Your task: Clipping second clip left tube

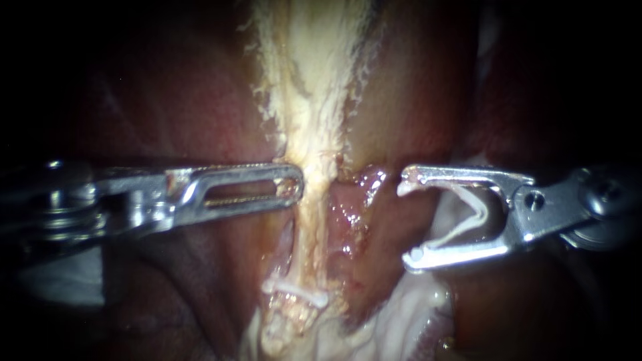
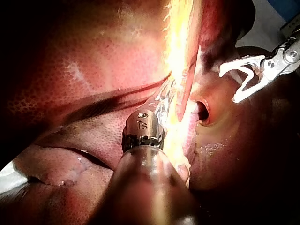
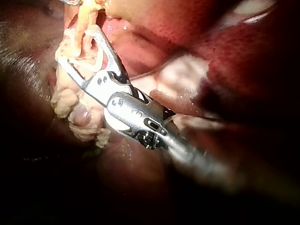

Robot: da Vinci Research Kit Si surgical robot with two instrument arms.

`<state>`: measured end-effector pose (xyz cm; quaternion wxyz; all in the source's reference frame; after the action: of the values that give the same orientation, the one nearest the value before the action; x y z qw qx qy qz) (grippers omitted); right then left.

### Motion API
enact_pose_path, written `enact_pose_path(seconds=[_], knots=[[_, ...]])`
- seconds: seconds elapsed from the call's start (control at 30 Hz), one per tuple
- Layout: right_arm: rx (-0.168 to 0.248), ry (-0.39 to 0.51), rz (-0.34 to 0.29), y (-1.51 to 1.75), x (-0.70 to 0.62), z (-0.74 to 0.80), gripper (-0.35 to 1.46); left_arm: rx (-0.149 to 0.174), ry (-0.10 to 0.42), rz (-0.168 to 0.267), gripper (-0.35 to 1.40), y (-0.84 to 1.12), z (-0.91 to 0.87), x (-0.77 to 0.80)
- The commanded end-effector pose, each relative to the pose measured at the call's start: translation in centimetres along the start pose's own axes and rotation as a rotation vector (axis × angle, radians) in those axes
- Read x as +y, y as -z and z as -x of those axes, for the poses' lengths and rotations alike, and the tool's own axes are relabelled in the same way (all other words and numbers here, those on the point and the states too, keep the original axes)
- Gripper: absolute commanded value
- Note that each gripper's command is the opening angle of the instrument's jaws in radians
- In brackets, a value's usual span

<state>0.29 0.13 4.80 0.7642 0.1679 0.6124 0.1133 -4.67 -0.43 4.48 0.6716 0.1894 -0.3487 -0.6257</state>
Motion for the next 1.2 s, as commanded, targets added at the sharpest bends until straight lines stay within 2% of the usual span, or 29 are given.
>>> enact_pose_path(seconds=[0.03,0.17,0.3,0.63,0.77,0.93,1.2], knots=[[0.0,0.0,0.0,0.0,0.0,0.0,0.6,0.0,0.0,0.0,-0.35,0.0,0.0,0.0],[0.0,0.001,0.0,-0.01,-0.01,0.01,0.6,0.003,0.001,-0.002,-0.35,0.07,0.02,0.0],[0.001,0.003,-0.002,-0.03,-0.03,0.04,0.6,0.012,0.005,-0.004,-0.35,0.27,0.11,-0.04],[0.007,-0.007,-0.016,-0.34,-0.11,0.23,0.6,-0.018,0.017,-0.008,-0.35,0.77,0.26,-0.14],[-0.005,-0.021,-0.035,-0.59,-0.15,0.35,0.6,-0.022,0.019,-0.006,-0.35,0.83,0.28,-0.15],[-0.025,-0.044,-0.061,-0.97,-0.23,0.59,0.6,-0.022,0.019,-0.006,-0.35,0.83,0.28,-0.16],[-0.036,-0.071,-0.098,-1.41,-0.26,0.88,0.6,-0.022,0.019,-0.006,-0.35,0.85,0.28,-0.15]])
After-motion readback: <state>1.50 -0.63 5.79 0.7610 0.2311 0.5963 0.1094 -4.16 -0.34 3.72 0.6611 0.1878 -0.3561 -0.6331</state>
